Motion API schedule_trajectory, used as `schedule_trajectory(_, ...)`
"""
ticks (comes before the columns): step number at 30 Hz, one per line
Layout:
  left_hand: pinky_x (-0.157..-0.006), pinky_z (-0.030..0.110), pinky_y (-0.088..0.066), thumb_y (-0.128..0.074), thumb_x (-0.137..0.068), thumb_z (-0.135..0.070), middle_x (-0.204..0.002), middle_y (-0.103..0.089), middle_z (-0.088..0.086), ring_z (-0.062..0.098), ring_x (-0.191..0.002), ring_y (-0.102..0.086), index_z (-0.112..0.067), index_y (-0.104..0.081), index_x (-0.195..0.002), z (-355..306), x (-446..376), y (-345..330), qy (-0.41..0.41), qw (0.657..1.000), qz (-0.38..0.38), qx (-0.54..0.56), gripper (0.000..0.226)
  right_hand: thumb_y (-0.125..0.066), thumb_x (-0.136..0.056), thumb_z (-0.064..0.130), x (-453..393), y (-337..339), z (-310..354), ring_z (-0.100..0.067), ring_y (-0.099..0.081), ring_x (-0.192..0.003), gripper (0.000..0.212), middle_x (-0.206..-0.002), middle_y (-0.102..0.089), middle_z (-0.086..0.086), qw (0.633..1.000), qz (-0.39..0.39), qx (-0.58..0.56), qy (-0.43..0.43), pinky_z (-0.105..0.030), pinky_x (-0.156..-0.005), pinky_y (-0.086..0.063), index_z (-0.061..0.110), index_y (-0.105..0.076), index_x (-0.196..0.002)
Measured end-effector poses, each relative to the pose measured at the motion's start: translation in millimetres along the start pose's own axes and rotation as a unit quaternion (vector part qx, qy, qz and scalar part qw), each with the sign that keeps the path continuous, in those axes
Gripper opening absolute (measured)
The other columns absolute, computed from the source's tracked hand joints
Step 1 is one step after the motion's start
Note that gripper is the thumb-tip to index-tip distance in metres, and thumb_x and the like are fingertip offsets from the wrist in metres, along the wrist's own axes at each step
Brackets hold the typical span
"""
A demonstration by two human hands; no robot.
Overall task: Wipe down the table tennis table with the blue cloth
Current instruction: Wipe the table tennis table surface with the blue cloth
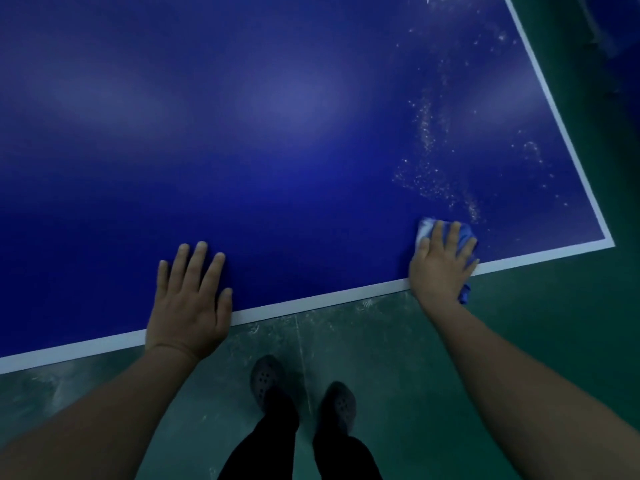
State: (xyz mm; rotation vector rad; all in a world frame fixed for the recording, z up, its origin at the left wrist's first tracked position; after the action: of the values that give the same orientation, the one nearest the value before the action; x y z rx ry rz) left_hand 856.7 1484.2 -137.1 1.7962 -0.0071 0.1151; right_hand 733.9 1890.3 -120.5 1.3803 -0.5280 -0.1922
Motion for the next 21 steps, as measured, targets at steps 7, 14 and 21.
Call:
schedule_trajectory(7, -0.123, 0.056, -0.009, -0.027, -0.098, -0.045, -0.163, -0.026, 0.015, 0.035, -0.153, -0.016, -0.01, -0.038, -0.153, 1.1, 1.4, 1.2, 0.003, 1.0, -0.005, -0.01, 0.067, -0.019, -0.106, 0.052, 67.9, -28.2, 99.7, -0.027, 0.012, -0.154, 0.057, -0.167, 0.011, 0.009, 0.959, 0.079, 0.053, 0.266, -0.048, -0.122, -0.006, 0.037, -0.005, -0.159)
schedule_trajectory(14, -0.124, 0.055, -0.008, -0.027, -0.097, -0.046, -0.162, -0.029, 0.016, 0.035, -0.152, -0.017, -0.01, -0.04, -0.151, 0.5, 0.0, -1.2, 0.011, 1.0, -0.011, 0.002, 0.066, -0.015, -0.104, 0.054, -22.1, 10.7, -12.3, -0.032, 0.006, -0.154, 0.06, -0.168, 0.007, 0.007, 0.992, 0.043, 0.048, 0.107, -0.056, -0.123, -0.007, 0.034, -0.01, -0.16)
schedule_trajectory(21, -0.124, 0.051, -0.006, -0.031, -0.096, -0.042, -0.16, -0.03, 0.019, 0.035, -0.152, -0.019, -0.006, -0.041, -0.148, -53.3, -8.4, 6.2, 0.043, 0.996, -0.048, 0.056, 0.064, -0.017, -0.106, 0.043, 21.6, -20.7, 134.1, -0.036, 0.012, -0.153, 0.056, -0.168, 0.005, 0.002, 0.969, 0.023, 0.039, 0.242, -0.053, -0.122, 0.003, 0.029, -0.009, -0.16)
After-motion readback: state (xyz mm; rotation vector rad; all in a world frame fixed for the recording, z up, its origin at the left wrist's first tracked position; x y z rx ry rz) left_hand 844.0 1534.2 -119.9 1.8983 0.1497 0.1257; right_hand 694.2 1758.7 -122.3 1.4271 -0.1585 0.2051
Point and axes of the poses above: each hand's wrist, its own x-axis away from the middle knuckle, its own y-axis out of the back of the hand, z = x × y, the point moved 7 cm from there along -x, towards the middle knuckle
